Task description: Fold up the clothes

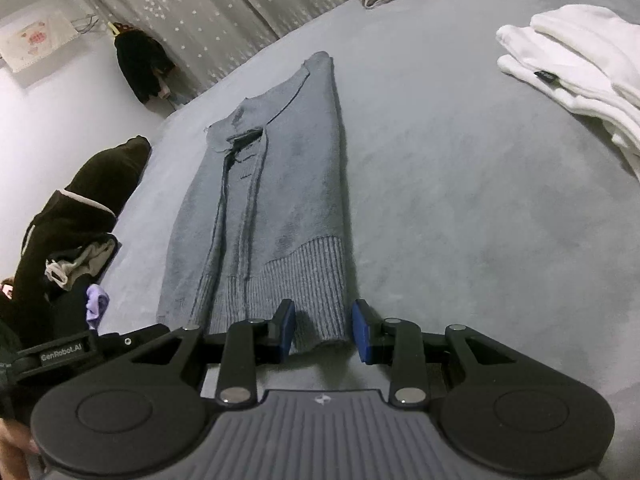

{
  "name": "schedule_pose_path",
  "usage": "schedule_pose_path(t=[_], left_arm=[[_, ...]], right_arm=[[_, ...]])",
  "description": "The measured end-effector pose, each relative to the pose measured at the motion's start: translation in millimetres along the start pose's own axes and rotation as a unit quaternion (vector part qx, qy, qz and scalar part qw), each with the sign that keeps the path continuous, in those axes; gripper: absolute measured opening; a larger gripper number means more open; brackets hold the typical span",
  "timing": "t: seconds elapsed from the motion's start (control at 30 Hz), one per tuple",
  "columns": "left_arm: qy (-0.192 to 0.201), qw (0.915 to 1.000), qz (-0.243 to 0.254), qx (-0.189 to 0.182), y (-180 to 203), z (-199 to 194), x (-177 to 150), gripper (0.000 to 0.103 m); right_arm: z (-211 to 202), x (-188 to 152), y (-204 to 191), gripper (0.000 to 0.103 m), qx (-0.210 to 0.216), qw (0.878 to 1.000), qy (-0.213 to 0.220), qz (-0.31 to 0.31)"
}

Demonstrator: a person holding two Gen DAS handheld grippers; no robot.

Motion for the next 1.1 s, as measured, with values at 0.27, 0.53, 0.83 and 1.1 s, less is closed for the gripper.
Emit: schedule_pose_path(t=[0.27,0.53,0.83,1.1], left_arm=[[-0.011,0.9995,-0.029,0.002,-5.9,-5.6,5.5,0.011],[0.000,0.9990,-0.040,-0.018,-26.6,-69.4,8.7,0.010],[0.001,0.9997,-0.023,0.001,-60.0,-134.9,-26.8,0.009],[-0.002,0.9999,-0.005,0.012,-56.1,-122.4,-25.3,0.009]], right_arm=[[-20.3,-11.2,-8.8,0.010,0.016,1.000,0.018,0.005],[-66.1,-21.6,-22.8,0.009,0.052,0.997,0.046,0.034],[-120.5,-53.1,-40.7,0.009,0.072,0.995,0.042,0.047],[-104.1,-56.0,-36.3,0.009,0.058,0.997,0.024,0.054]])
Point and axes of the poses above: each gripper's, at about its wrist camera, not at the fingertips, and z roughly the way its jaws point, y to its right, x to its top, the point moved 2 cm from there along z, roughly the way its jaws point, and after that the axes turned 14 degrees about y, right-handed, at the moved point
